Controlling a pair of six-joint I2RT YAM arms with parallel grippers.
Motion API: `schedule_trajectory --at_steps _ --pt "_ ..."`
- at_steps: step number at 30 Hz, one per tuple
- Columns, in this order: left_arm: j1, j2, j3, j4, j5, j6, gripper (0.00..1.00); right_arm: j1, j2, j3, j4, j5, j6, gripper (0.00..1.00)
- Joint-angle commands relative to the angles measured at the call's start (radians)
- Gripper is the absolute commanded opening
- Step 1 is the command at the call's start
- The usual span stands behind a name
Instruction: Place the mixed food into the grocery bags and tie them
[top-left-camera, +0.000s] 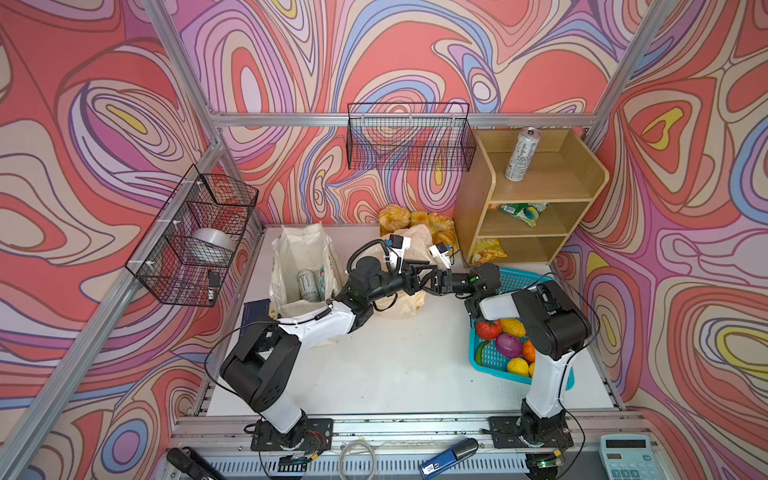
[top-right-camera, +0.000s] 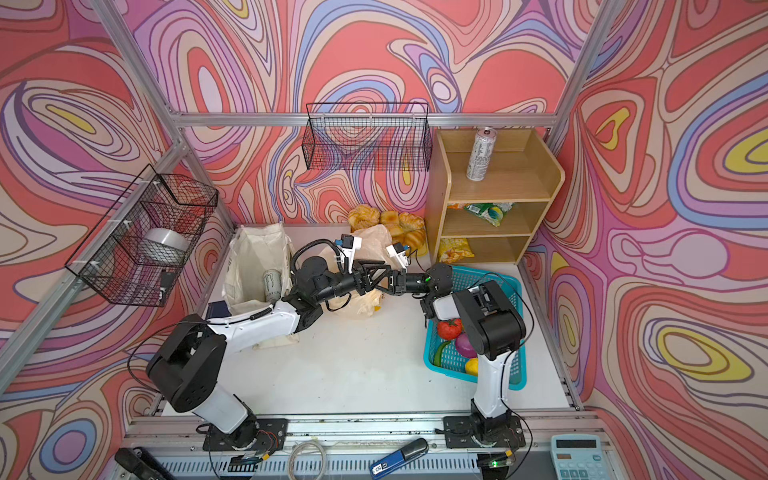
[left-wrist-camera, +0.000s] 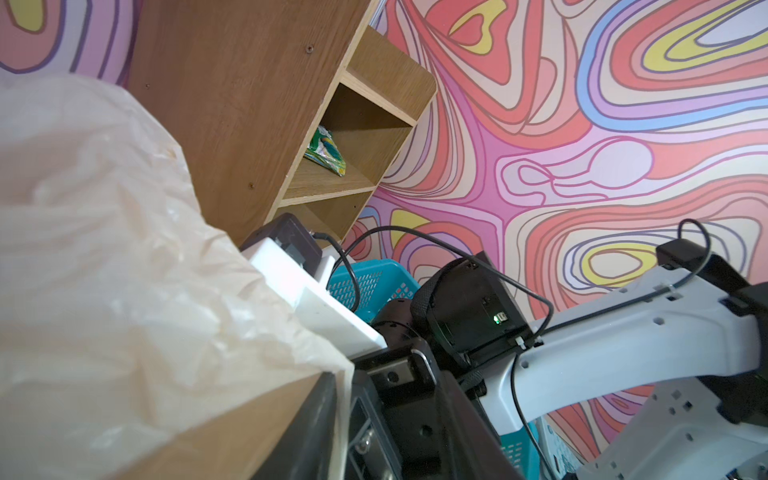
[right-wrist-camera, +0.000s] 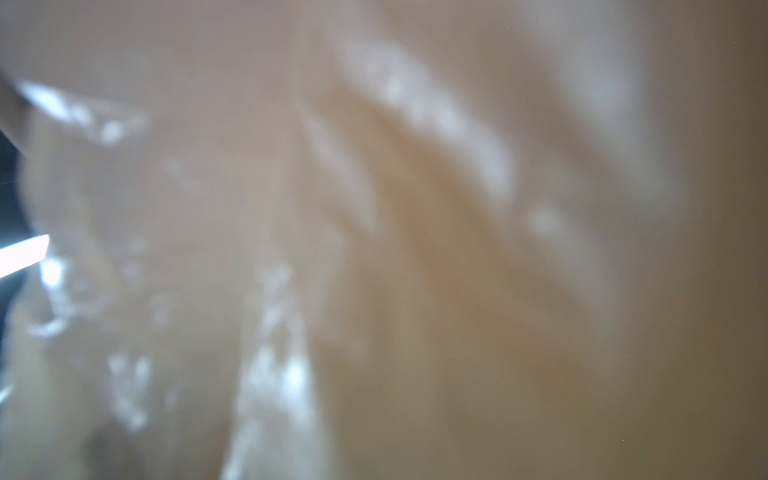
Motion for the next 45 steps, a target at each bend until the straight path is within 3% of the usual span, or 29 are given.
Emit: schedule_trajectory --at_steps 1,10,18,30,33,38,40,41,43,45 --pt "-0.001 -0.122 -0.027 -0.062 -0.091 0.089 0.43 0.008 0.02 0.008 0.034 0.025 -0.009 0.0" --pt "0.011 -0.313 -0.159 -0.287 -0.185 0.207 0.45 0.007 0.028 0.016 0.032 0.064 -0.009 0.0" --pt "0.009 -0.21 -0.179 -0.243 -0.091 0.175 0.48 0.008 0.022 0.003 0.031 0.085 -0.007 0.0" --pt "-0.003 -0.098 -0.16 -0.169 -0.052 0.136 0.47 0.008 0.019 -0.007 0.032 0.088 -0.009 0.0" --pt "-0.012 -0.075 -0.148 -0.165 -0.042 0.13 0.37 0.007 0.019 -0.005 0.031 0.091 -0.008 0.0" --pt "-0.015 -0.05 -0.143 -0.148 -0.051 0.121 0.0 0.008 0.015 -0.006 0.031 0.094 0.0 0.0" --pt "-0.015 -0.052 -0.145 -0.146 -0.059 0.124 0.0 0.007 0.009 -0.006 0.028 0.096 0.005 0.0" --pt "-0.015 -0.055 -0.145 -0.15 -0.061 0.129 0.0 0.006 0.005 -0.007 0.022 0.101 0.008 0.04" --pt "-0.015 -0.067 -0.145 -0.173 -0.073 0.153 0.0 -0.003 -0.019 -0.02 -0.003 0.124 0.008 0.25" --pt "-0.015 -0.082 -0.144 -0.205 -0.084 0.186 0.0 -0.018 -0.062 -0.038 -0.078 0.14 -0.018 0.37"
